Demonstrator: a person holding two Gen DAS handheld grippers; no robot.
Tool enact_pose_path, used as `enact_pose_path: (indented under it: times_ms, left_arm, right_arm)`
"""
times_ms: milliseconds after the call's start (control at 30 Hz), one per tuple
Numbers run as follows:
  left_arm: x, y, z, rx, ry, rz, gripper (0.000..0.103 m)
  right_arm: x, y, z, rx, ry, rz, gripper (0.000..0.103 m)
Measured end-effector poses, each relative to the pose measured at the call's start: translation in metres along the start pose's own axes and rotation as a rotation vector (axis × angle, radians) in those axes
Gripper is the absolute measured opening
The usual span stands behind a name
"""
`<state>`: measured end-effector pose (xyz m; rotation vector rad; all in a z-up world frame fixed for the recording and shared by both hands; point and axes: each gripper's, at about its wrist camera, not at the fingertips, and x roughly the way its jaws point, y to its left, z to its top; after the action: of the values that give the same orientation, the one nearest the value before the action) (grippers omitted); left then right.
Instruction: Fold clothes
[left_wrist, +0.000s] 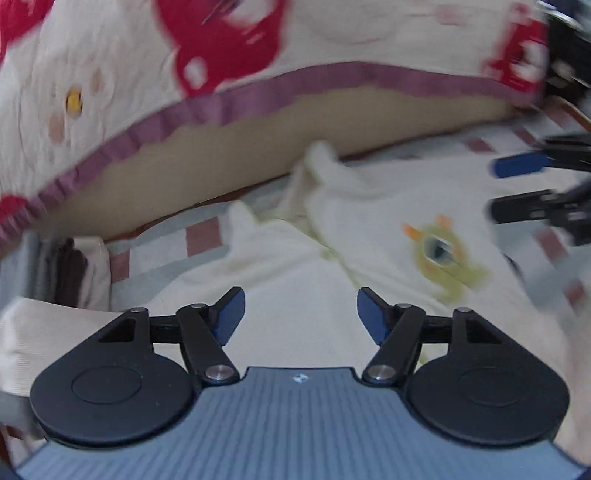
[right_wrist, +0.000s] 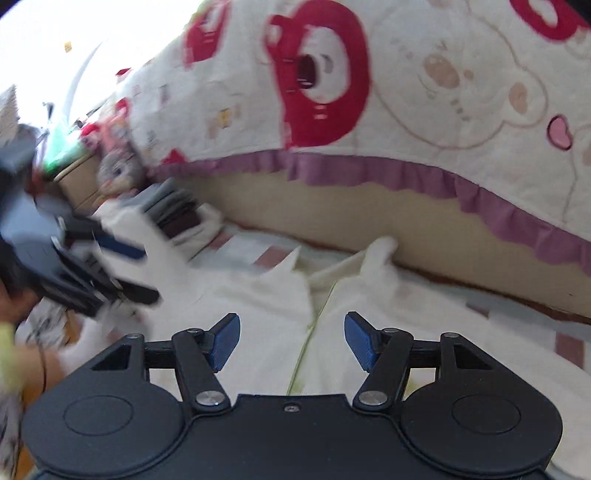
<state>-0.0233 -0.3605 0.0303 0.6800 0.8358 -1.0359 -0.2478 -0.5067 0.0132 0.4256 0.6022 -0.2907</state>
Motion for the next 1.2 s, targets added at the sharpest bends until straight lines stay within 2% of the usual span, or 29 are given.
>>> enact_pose_path:
  times_ms: [67, 200, 300, 400, 500, 567, 633, 733, 767, 800, 833, 867, 900, 933, 967, 1000, 1100, 1200]
  left_arm:
    - [0.054, 0.029, 0.003, -0.111, -0.002, 0.005, 0.058]
    - [0.127, 0.079, -0.002, -0.299, -0.083, -0.03, 0.058]
    - [0.161, 0.107, -0.009, -0.357, -0.139, -0.074, 0.058]
    - [0.192, 0.13, -0.008, -0.415, -0.144, -0.127, 0.059]
    - [0.219, 0.148, -0.003, -0.482, -0.118, -0.233, 0.06]
    - [0.236, 0.156, 0.001, -0.53, -0.1, -0.271, 0.062]
    - [0.25, 0.159, 0.003, -0.561, -0.083, -0.277, 0.061]
    - [0.257, 0.152, 0.004, -0.547, -0.121, -0.266, 0.06]
    - [0.258, 0.149, 0.005, -0.542, -0.121, -0.284, 0.06]
    - [0.259, 0.147, 0.004, -0.538, -0.119, -0.309, 0.06]
    - [0.26, 0.143, 0.004, -0.528, -0.109, -0.345, 0.061]
    - [0.259, 0.139, 0.003, -0.507, -0.105, -0.365, 0.056]
    - [0.257, 0.134, 0.003, -0.484, -0.109, -0.364, 0.046]
    - [0.255, 0.128, 0.004, -0.447, -0.115, -0.351, 0.012]
    - [0.251, 0.121, 0.006, -0.407, -0.126, -0.321, 0.009]
    - [0.243, 0.115, 0.008, -0.376, -0.17, -0.269, 0.009]
    - [0.214, 0.098, 0.017, -0.312, -0.364, -0.099, 0.008]
    - [0.202, 0.076, 0.024, -0.254, -0.51, 0.019, 0.008]
  right_arm:
    - [0.03, -0.015, 0.004, 0.028, -0.008, -0.032, 0.068]
    - [0.094, -0.032, 0.015, -0.03, 0.0, -0.114, 0.068]
    - [0.134, -0.049, 0.027, -0.039, 0.002, -0.141, 0.068]
    - [0.176, -0.071, 0.041, -0.023, 0.027, -0.153, 0.069]
    - [0.213, -0.095, 0.048, 0.057, 0.073, -0.152, 0.069]
    - [0.226, -0.111, 0.048, 0.152, 0.078, -0.129, 0.069]
    - [0.236, -0.125, 0.046, 0.244, 0.082, -0.097, 0.069]
    - [0.245, -0.133, 0.037, 0.275, 0.078, -0.049, 0.068]
    - [0.245, -0.132, 0.033, 0.264, 0.068, -0.029, 0.065]
    - [0.243, -0.129, 0.03, 0.239, 0.056, -0.005, 0.051]
    - [0.241, -0.126, 0.026, 0.208, 0.043, 0.02, 0.042]
    - [0.238, -0.122, 0.023, 0.178, 0.031, 0.044, 0.027]
    - [0.234, -0.117, 0.02, 0.133, 0.014, 0.045, 0.017]
    - [0.23, -0.111, 0.017, 0.083, -0.005, 0.036, 0.013]
    - [0.224, -0.105, 0.015, 0.037, -0.036, 0.027, 0.011]
    - [0.218, -0.1, 0.012, -0.007, -0.072, 0.017, 0.01]
    - [0.199, -0.091, 0.012, -0.095, -0.19, -0.038, 0.008]
    - [0.196, -0.089, 0.017, -0.137, -0.256, -0.119, 0.008]
